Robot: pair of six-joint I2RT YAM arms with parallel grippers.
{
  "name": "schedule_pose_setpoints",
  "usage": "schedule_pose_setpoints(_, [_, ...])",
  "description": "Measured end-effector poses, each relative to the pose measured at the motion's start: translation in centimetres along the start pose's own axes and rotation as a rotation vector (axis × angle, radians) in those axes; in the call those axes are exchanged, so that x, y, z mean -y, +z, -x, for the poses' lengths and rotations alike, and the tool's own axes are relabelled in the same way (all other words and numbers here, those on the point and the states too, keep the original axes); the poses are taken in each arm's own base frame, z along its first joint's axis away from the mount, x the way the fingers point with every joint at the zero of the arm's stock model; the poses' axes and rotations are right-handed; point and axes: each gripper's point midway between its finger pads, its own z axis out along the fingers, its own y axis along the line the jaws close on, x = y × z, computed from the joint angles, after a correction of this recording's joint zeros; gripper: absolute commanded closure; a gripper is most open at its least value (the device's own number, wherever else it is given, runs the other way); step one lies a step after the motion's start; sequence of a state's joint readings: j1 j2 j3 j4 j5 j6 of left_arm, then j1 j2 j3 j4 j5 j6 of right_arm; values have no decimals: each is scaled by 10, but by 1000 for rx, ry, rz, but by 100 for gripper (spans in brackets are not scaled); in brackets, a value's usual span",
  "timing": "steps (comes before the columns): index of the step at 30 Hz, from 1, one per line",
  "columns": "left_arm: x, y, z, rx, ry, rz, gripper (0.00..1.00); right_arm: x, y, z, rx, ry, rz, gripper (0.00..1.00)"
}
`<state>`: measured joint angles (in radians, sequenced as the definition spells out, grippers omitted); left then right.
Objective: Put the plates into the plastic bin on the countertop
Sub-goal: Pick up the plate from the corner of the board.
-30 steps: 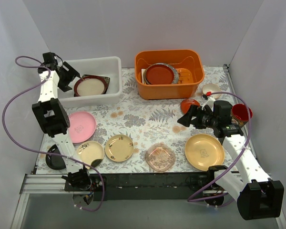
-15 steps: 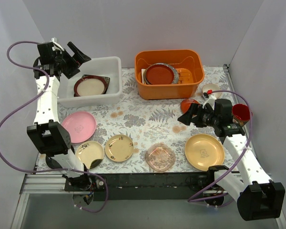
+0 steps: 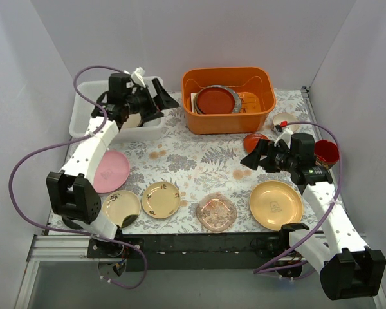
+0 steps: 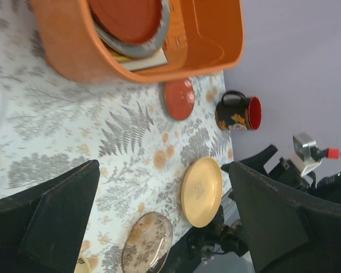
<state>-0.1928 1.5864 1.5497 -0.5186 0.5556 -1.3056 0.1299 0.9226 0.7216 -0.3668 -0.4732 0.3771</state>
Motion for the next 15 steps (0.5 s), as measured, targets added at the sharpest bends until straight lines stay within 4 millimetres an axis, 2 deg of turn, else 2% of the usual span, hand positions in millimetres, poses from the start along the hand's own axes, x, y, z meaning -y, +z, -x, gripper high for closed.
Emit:
schedule_pose_setpoints(6, [27,28,-76,-147,14,-61,2,-4,-3,8,16,-7,4,2])
schedule_pose_setpoints(15, [47,56,-163,-283,20,-90,2,2,-5,6,9,14,-21,2])
